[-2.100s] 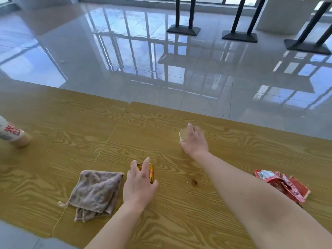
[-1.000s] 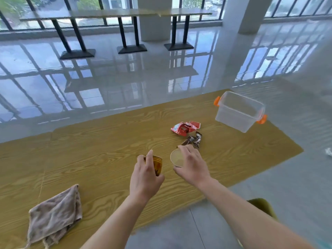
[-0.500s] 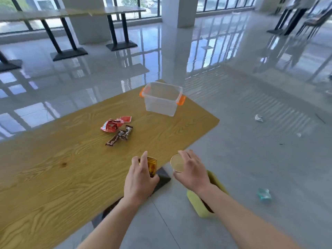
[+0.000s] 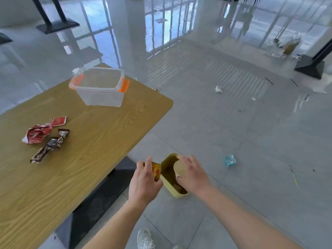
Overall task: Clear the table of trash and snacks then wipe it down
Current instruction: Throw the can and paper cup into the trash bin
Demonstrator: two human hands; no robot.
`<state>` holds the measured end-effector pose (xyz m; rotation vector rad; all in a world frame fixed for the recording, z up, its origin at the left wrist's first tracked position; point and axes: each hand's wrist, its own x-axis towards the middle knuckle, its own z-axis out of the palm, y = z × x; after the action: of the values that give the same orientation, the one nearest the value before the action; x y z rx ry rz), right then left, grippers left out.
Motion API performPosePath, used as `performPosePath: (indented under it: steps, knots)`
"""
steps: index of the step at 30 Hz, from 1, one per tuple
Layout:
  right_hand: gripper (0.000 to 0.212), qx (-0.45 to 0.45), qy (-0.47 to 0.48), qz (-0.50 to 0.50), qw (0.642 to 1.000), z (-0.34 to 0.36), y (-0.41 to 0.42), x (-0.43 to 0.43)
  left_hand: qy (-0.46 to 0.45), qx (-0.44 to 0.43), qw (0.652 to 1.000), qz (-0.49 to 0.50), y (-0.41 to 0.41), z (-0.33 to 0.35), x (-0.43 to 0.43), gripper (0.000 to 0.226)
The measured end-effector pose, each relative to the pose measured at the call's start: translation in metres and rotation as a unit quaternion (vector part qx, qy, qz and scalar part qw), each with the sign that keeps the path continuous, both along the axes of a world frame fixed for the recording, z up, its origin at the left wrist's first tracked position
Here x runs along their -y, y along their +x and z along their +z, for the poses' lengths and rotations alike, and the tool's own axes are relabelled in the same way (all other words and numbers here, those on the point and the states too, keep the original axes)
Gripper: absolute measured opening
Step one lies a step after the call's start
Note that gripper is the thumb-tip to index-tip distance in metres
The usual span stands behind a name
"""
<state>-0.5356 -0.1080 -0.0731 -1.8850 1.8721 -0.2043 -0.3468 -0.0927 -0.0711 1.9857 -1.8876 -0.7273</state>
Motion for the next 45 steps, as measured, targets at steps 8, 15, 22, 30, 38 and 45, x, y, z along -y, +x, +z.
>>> performPosePath:
  steps: [8, 15, 22, 30, 38, 45]
  knots:
    - [0.065, -0.015, 0.054, -0.071, 0.996, -0.077, -0.026, 0.032, 0.089, -0.03, 0.995, -0.03, -0.028, -0.089, 0.05, 0.084]
    - [0.064, -0.021, 0.103, -0.083, 0.991, -0.163, -0.05, 0.06, 0.14, -0.022, 0.99, -0.022, -0.057, -0.171, 0.09, 0.084]
    - [0.061, 0.004, 0.152, -0.084, 0.985, -0.271, -0.077, 0.088, 0.199, -0.017, 0.98, 0.008, -0.096, -0.269, 0.114, 0.084]
    - [0.06, -0.013, 0.17, -0.05, 0.984, -0.369, -0.1, 0.102, 0.195, 0.036, 0.98, 0.001, -0.133, -0.369, 0.146, 0.087]
    - [0.077, -0.02, 0.185, -0.028, 0.982, -0.439, -0.106, 0.103, 0.235, 0.059, 0.97, -0.005, -0.159, -0.446, 0.151, 0.09]
    - [0.062, -0.018, 0.202, -0.031, 0.979, -0.448, -0.122, 0.096, 0.219, 0.072, 0.973, -0.011, -0.157, -0.453, 0.15, 0.077]
